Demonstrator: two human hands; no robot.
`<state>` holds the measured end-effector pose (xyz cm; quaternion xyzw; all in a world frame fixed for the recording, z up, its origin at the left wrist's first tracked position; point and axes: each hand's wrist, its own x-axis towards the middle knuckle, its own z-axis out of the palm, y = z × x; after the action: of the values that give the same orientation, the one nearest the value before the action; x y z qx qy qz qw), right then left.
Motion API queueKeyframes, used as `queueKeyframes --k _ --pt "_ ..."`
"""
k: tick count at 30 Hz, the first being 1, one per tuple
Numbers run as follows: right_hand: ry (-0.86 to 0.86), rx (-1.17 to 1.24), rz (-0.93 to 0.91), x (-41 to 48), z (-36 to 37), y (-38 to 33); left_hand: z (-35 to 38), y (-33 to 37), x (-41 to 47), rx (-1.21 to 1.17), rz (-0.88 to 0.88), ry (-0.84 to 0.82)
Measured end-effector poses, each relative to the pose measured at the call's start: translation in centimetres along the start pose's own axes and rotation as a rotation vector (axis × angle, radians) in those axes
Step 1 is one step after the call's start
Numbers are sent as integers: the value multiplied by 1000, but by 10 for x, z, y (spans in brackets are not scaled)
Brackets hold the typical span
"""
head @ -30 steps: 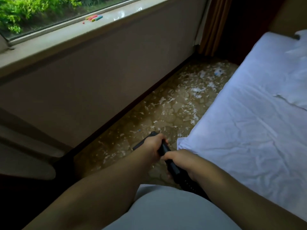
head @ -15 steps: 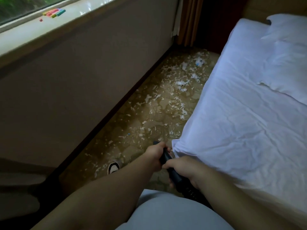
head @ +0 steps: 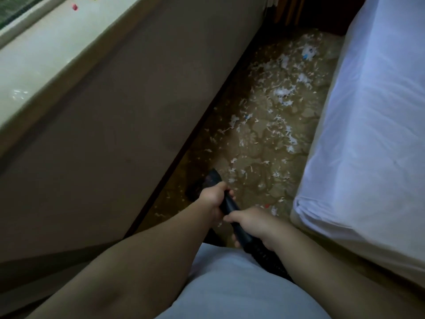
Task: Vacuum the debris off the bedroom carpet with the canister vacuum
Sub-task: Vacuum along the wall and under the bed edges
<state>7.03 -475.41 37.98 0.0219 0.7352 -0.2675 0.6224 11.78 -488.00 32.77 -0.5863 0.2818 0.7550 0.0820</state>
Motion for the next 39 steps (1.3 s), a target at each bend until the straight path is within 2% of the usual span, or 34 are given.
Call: queueKeyframes --k 8,15,20,31,39 --pt "-19 -99 -41 34 47 -56 -64 51 25 -144 -72 23" --pt "-23 -67 -49 39 56 -66 -76 61 34 -118 -95 10" --pt "26 8 -33 35 48 -57 -59 59 41 0 -69 -6" --pt "139 212 -30 8 -1 8 27 18 35 273 -34 -96" --pt "223 343 80 -46 -48 126 112 -94 12 479 -81 -163"
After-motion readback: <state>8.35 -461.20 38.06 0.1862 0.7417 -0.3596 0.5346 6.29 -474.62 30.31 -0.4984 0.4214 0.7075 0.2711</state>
